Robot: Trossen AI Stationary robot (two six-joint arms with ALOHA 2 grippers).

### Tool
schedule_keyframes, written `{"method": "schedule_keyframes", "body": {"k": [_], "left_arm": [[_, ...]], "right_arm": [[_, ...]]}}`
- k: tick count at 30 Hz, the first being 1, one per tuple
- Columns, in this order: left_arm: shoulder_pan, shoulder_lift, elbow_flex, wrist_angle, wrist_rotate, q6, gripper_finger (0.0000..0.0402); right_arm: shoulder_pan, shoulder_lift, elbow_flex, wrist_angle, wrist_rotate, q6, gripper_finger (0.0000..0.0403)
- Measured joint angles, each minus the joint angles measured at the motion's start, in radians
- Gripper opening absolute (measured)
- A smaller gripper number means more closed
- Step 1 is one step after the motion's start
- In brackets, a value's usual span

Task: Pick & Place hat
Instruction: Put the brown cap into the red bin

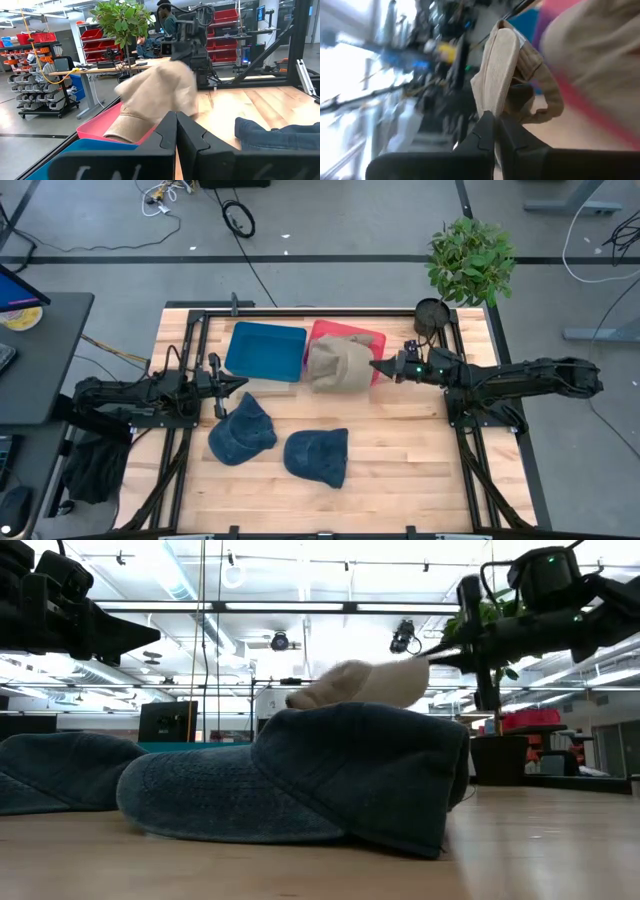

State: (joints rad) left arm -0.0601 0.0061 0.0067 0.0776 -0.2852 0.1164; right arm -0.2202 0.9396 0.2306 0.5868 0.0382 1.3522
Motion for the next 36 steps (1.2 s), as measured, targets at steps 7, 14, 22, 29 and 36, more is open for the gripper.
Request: {"method": "schedule_keyframes", "body": {"k": [7,14,22,29,36], "left_arm": [[0.000,0.000,0.000,0.000,0.000,0.000,0.0003],[0.000,0.000,0.000,0.000,0.000,0.000,0.0003],[0.000,0.000,0.000,0.000,0.000,0.000,0.0003],[0.000,0.000,0.000,0.000,0.000,0.000,0.0003],[0.000,0.000,0.000,0.000,0.000,0.000,0.0003]], "right_arm": [[-0.061,0.057,0.000,-0.004,0.041,0.022,0.0000],[-0.117,0.081,0.000,0.011,0.055,0.029,0.0000],[-0.191,0.081,0.000,0.006,0.061,0.034,0.0000],[-0.243,0.080,0.000,0.138,0.013,0.027,0.0000],[-0.269,0.080,0.000,0.137,0.017,0.027,0.0000]]}}
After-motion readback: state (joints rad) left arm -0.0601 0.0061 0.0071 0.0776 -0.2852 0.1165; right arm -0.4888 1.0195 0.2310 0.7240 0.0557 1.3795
